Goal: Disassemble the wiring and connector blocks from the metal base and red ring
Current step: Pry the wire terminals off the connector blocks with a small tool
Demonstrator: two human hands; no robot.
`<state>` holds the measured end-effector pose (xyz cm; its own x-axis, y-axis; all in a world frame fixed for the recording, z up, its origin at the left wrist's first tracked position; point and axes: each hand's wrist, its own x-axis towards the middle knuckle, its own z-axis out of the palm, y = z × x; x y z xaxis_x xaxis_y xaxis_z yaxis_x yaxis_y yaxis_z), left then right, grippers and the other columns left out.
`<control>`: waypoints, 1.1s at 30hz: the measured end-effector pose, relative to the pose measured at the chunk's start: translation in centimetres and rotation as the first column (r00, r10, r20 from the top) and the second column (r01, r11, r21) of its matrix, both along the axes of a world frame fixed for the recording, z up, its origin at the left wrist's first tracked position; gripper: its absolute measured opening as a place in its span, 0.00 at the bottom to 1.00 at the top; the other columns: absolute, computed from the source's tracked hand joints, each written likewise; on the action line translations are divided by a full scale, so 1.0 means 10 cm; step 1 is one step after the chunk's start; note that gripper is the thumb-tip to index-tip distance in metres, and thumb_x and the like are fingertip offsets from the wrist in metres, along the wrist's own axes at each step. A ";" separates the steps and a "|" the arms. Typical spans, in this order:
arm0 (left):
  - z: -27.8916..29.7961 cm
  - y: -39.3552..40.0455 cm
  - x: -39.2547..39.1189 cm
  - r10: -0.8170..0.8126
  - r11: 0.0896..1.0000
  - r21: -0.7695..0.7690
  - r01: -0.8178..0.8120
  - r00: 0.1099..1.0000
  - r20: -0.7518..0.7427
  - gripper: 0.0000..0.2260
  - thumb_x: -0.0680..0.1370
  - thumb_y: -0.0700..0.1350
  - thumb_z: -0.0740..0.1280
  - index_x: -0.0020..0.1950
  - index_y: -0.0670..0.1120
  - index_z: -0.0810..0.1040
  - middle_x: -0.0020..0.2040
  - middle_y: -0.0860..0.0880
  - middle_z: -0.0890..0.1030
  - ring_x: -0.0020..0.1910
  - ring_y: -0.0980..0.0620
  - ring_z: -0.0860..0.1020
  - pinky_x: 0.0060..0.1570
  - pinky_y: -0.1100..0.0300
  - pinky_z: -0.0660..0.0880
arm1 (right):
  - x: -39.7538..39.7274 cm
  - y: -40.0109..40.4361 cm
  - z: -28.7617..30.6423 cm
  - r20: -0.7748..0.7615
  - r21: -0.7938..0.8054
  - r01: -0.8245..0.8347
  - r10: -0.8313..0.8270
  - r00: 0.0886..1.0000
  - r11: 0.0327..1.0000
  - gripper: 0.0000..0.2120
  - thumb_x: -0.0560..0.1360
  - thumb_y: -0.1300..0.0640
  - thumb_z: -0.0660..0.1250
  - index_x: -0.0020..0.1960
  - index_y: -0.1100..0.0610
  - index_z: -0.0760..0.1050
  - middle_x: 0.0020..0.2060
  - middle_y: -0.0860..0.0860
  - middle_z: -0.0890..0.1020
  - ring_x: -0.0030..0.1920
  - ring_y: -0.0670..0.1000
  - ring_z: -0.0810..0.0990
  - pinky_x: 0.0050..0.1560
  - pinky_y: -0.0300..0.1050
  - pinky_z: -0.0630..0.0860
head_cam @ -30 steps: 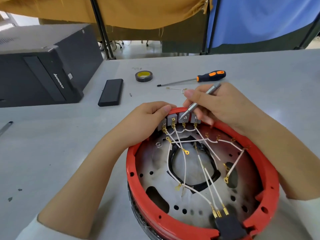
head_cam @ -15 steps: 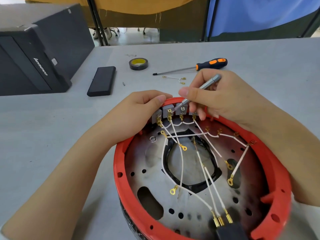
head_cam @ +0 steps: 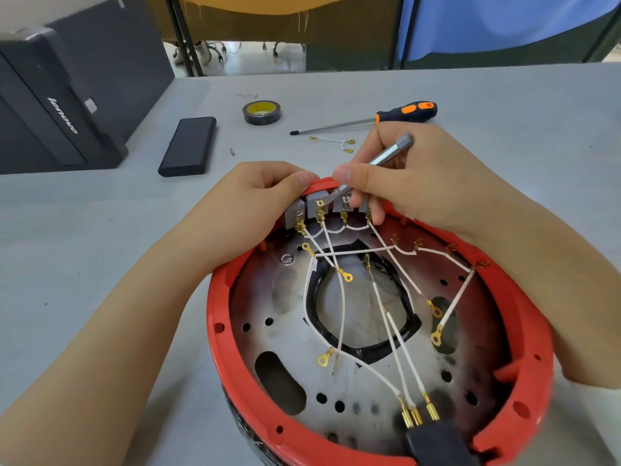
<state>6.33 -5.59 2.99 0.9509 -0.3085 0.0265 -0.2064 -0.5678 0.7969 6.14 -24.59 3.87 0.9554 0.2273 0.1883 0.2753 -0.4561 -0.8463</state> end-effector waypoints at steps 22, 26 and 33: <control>0.01 -0.01 0.02 0.012 0.999 0.037 -0.013 1.000 0.015 0.13 0.80 0.55 0.58 0.48 0.55 0.81 0.45 0.43 0.83 0.46 0.41 0.81 0.48 0.45 0.78 | 0.06 0.04 -0.03 0.028 -0.001 0.056 -0.056 0.998 0.998 0.13 0.78 0.51 0.65 0.38 0.56 0.73 0.30 0.59 0.82 0.21 0.45 0.75 0.23 0.27 0.66; 0.02 -0.02 0.01 0.016 0.999 0.045 -0.016 1.000 0.007 0.13 0.80 0.55 0.58 0.49 0.54 0.81 0.46 0.43 0.83 0.47 0.41 0.81 0.48 0.46 0.78 | 0.08 0.05 -0.01 0.010 -0.054 0.086 -0.085 0.996 0.995 0.16 0.78 0.49 0.64 0.36 0.57 0.73 0.28 0.58 0.81 0.20 0.44 0.74 0.22 0.27 0.65; 0.01 -0.01 0.01 0.015 0.999 0.035 -0.016 1.000 0.011 0.13 0.80 0.55 0.58 0.49 0.54 0.82 0.46 0.43 0.83 0.46 0.41 0.80 0.46 0.48 0.78 | 0.09 0.07 -0.01 0.011 -0.062 0.110 -0.109 0.994 0.992 0.15 0.79 0.49 0.63 0.37 0.57 0.72 0.31 0.59 0.81 0.19 0.45 0.71 0.22 0.30 0.66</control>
<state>6.48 -5.73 3.08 0.9552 -0.2948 0.0261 -0.2059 -0.5986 0.7741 7.03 -23.87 3.77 0.9738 0.1326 0.1847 0.2272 -0.5355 -0.8134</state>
